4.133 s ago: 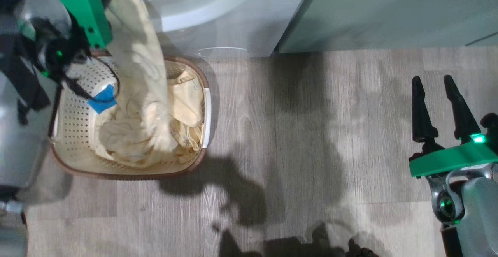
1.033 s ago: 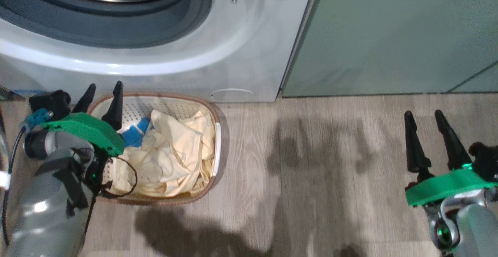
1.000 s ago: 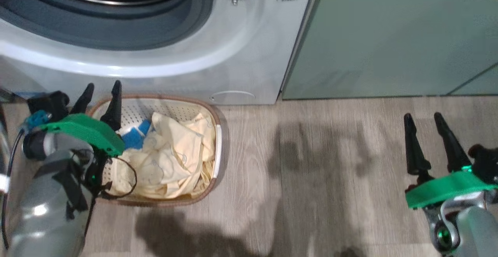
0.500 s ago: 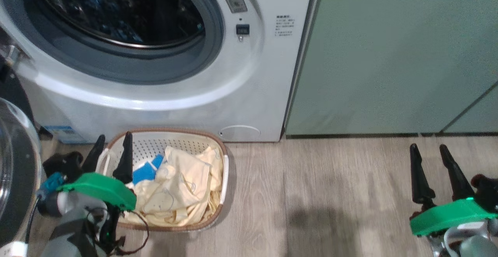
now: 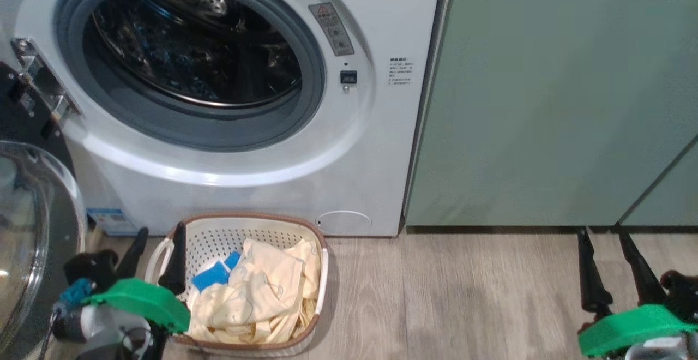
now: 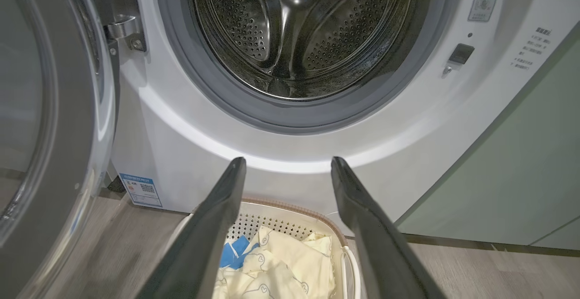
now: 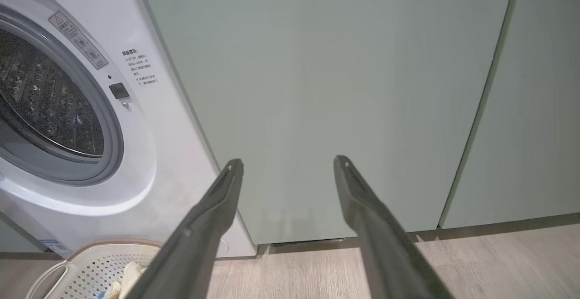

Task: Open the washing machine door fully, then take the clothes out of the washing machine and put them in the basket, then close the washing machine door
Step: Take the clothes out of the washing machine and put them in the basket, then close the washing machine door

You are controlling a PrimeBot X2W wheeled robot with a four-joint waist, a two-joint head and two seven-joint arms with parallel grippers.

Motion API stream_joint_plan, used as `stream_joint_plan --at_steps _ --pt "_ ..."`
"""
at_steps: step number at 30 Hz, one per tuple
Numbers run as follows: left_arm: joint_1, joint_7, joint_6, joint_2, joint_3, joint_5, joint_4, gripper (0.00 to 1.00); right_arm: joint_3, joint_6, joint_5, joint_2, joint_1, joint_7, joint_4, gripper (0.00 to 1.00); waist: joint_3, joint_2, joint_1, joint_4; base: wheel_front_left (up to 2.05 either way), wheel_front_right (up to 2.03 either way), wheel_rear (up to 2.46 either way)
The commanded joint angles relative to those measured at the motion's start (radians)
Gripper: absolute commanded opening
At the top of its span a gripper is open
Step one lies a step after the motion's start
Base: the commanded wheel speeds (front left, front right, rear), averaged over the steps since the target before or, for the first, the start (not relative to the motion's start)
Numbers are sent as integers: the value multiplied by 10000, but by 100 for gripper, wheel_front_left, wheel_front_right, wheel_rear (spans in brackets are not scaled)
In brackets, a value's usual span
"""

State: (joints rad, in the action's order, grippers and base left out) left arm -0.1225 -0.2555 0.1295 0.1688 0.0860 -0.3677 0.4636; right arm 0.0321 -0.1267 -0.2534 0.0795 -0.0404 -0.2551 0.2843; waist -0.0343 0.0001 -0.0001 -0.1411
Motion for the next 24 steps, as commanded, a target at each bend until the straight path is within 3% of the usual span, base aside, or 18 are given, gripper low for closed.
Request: stream_joint_plan --at_steps 1,24 --pt "-174 -62 10 148 334 153 -334 100 125 -40 124 189 -90 -67 -269 100 147 -1 1 -22 0 0 0" --pt "-48 -62 11 94 533 694 -280 100 -150 -40 238 136 102 -67 -261 100 425 -1 1 81 0 0 0"
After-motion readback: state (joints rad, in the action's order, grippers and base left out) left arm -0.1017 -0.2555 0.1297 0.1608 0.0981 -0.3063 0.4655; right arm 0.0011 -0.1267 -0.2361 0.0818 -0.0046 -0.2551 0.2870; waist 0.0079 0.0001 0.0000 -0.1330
